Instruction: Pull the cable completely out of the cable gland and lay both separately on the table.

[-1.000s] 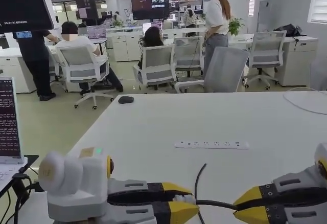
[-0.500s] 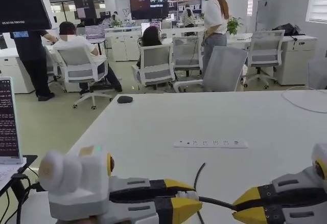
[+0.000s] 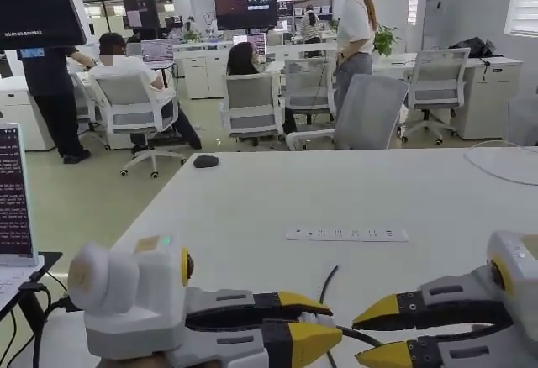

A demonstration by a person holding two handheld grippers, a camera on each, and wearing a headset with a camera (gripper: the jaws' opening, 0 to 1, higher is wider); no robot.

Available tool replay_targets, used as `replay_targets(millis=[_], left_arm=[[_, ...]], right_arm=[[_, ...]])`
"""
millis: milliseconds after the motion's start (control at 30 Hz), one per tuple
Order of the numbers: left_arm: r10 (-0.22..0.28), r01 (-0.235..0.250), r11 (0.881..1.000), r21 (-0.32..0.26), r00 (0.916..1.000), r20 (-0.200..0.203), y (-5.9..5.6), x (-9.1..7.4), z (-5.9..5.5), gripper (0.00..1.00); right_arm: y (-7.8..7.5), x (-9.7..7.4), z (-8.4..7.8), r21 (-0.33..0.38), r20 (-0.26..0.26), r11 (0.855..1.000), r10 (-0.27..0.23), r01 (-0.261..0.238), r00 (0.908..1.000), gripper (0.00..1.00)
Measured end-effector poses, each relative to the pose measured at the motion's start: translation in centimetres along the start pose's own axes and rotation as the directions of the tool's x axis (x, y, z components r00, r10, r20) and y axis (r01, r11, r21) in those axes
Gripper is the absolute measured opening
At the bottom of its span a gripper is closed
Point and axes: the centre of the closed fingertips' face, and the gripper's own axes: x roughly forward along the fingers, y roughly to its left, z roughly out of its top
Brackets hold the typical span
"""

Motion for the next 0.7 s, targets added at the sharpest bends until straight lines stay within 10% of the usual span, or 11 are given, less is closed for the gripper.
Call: replay_targets(millis=[400,567,700], left_arm=[[0.008,-0.009,1.0,-0.009,0.9991,-0.042,0.2,-0.4,-1.1,0.17],[0.027,-0.022,0.999,0.047,0.9927,-0.118,0.4,-0.1,-2.4,0.17],[0.022,-0.019,0.998,0.052,0.9987,-0.046,0.3,0.0,-1.0,0.05]], right_arm=[[0.1,0.3,0.2,-0.008,-0.009,1.0,0.027,-0.027,0.9996,0.03],[-0.3,-0.1,0.8,0.012,0.024,1.0,0.021,-0.021,0.9995,0.03],[0.2,0.0,0.8,-0.009,-0.002,0.999,0.043,-0.043,0.9991,0.03]])
